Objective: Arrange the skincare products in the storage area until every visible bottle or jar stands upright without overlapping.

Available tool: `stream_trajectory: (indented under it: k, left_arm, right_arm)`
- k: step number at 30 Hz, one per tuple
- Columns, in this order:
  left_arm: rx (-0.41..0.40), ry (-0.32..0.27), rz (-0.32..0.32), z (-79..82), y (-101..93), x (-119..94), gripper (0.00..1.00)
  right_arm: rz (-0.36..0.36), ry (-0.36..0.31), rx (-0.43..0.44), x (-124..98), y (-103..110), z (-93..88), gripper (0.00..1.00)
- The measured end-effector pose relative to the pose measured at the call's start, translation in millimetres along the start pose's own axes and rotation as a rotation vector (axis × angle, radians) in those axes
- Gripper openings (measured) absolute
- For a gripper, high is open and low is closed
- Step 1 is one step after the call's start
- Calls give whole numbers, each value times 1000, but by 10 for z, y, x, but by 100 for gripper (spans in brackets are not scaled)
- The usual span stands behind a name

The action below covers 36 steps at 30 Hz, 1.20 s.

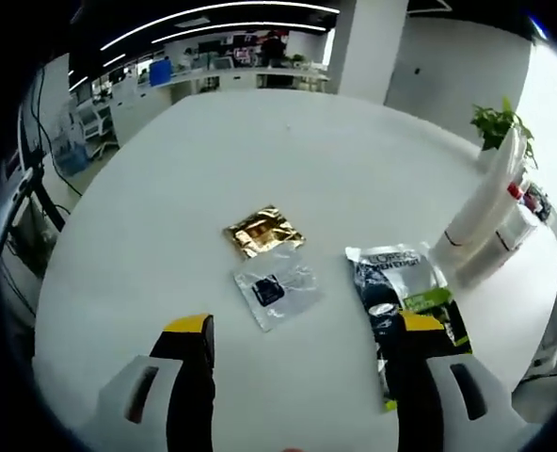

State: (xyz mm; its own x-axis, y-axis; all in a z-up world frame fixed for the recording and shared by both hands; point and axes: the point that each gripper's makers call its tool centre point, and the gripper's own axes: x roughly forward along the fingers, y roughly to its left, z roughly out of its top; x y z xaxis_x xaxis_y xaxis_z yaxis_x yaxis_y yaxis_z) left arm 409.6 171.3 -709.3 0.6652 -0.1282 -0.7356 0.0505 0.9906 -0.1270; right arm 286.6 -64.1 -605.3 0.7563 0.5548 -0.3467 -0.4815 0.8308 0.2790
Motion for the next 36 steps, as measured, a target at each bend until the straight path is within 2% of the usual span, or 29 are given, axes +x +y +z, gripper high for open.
stream_trajectory:
  k: [9, 16, 22, 25, 26, 33, 36]
  left_arm:
    - [-28, 4, 100, 138, 115, 236, 70]
    - [-34, 27, 143, 105, 125, 295, 66]
    - [-33, 47, 159, 34, 129, 328, 64]
    - [-34, 52, 162, 9, 142, 333, 59]
    - [-32, 48, 176, 13, 166, 329, 57]
    - [-20, 43, 164, 52, 134, 373, 53]
    - [-7, 31, 153, 56, 108, 366, 42]
  right_arm:
    - [-3, 4, 12, 3, -12, -7, 96]
    - [-11, 4, 21, -6, -45, -16, 95]
    - [-18, 2, 32, -11, -65, -29, 95]
    - [-18, 5, 33, -11, -63, -34, 95]
    - [-18, 6, 34, -11, -64, -35, 95]
    - [-19, 9, 36, -12, -65, -24, 94]
    - [-21, 9, 38, -13, -72, -39, 94]
